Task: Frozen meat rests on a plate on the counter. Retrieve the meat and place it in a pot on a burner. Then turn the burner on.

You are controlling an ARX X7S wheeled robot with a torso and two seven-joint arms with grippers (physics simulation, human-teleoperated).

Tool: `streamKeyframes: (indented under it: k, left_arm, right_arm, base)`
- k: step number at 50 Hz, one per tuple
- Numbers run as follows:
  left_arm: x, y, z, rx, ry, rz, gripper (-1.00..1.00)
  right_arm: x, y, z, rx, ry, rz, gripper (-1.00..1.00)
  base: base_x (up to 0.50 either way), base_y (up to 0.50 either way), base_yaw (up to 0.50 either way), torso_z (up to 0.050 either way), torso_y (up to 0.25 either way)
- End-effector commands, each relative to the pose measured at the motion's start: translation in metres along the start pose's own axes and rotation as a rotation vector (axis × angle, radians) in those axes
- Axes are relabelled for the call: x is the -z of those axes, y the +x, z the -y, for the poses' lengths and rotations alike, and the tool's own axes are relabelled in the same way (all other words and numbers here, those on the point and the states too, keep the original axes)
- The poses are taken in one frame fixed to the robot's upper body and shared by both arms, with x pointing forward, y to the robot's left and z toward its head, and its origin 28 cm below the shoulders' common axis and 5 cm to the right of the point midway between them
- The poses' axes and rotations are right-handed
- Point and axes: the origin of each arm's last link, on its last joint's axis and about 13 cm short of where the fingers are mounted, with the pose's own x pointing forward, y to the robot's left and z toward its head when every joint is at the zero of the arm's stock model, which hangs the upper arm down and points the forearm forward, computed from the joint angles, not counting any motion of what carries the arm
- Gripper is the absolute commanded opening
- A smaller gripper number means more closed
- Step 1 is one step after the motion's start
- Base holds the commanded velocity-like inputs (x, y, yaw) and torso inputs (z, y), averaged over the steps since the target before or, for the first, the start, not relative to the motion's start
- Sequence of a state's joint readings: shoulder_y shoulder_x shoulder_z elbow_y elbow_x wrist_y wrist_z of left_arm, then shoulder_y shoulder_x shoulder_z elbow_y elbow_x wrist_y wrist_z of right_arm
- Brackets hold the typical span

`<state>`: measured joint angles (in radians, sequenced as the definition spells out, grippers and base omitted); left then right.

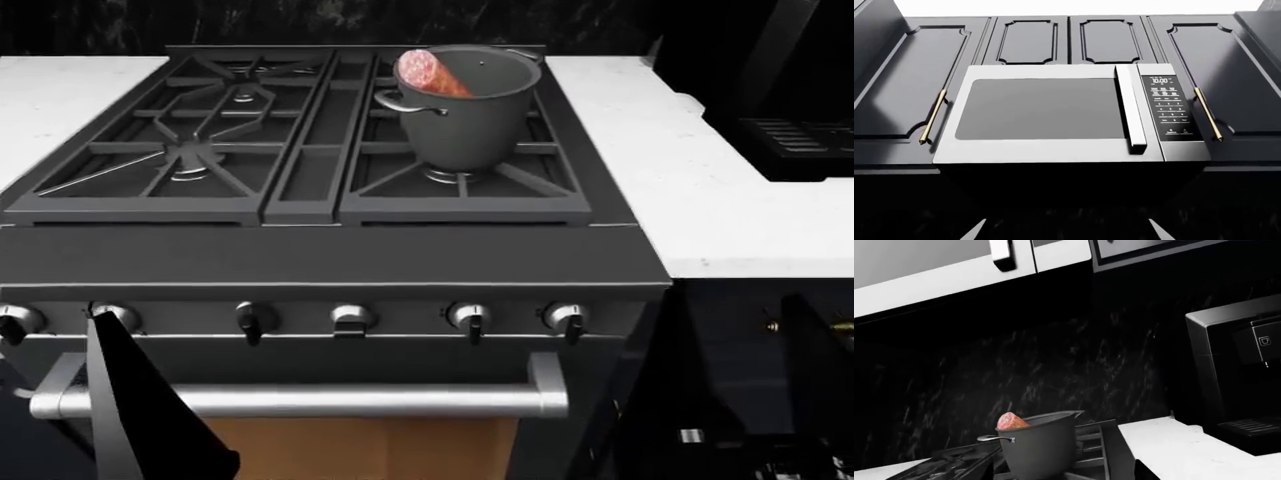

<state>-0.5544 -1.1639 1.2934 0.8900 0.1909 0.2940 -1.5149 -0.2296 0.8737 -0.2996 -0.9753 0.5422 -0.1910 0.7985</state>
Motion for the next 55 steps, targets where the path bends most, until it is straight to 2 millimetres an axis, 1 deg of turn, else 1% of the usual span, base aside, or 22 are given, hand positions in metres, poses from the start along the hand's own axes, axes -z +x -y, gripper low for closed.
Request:
streamKeyframes:
  k: [1,34,39,55]
  left_arm:
    - [0.001,-0.001,0.0,-0.004,-0.003,-0.002,1.0]
    - [0.002,-0.001,-0.001,-0.013,0.005,-0.008,1.0]
    - [0.002,-0.001,0.0,-0.014,0.011,-0.014,1.0]
    - [0.003,-0.001,-0.001,-0.01,0.016,-0.014,1.0]
  right_arm:
    - [0.003,-0.002,0.001,-0.003,-0.006,-0.022,1.0]
    - [0.006,-0.001,0.002,0.033,-0.033,-0.05,1.0]
    - [0.012,-0.003,0.002,0.021,-0.07,-0.082,1.0]
    - [0.015,-0.002,0.004,0.037,-0.09,-0.109,1.0]
  base:
    - [0.0,0.0,0.0,-0.05,0.0]
    - [0.0,0.0,0.0,-0.05,0.0]
    - [0.0,0.0,0.0,-0.05,-0.011]
    - [0.0,0.0,0.0,-0.05,-0.025]
